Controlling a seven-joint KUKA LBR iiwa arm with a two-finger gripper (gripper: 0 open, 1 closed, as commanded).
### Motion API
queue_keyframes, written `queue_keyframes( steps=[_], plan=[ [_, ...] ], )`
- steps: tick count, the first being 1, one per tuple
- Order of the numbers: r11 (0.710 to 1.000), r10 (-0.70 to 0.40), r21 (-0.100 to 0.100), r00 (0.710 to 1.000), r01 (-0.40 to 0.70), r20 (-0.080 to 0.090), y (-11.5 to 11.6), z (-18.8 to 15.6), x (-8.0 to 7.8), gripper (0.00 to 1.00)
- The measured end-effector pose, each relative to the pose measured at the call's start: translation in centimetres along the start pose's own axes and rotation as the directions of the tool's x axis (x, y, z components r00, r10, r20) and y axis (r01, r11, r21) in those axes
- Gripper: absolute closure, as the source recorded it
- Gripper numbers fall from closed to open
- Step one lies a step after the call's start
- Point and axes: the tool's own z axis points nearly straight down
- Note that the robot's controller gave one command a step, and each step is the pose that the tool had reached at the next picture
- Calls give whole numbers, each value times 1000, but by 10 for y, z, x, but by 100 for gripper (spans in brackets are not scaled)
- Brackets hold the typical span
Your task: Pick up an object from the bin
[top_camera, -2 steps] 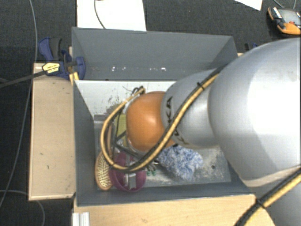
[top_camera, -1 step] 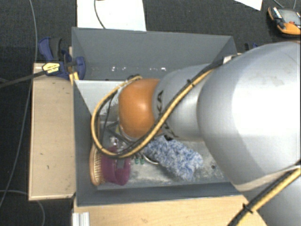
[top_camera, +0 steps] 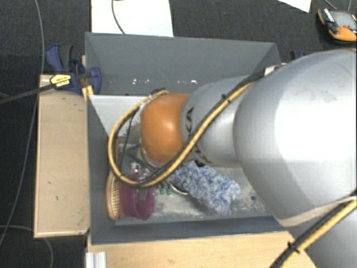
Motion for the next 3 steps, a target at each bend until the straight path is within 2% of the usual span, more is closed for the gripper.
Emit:
queue_keyframes(
  steps=[1,2,3],
  plan=[
    [1000,-3,-1,1000,3,6,-2,-41,0,100],
    [1000,9,-1,1000,-9,2,-14,-142,10,100],
    [999,-46,1,999,46,-3,-10,-172,-5,100]
  ],
)
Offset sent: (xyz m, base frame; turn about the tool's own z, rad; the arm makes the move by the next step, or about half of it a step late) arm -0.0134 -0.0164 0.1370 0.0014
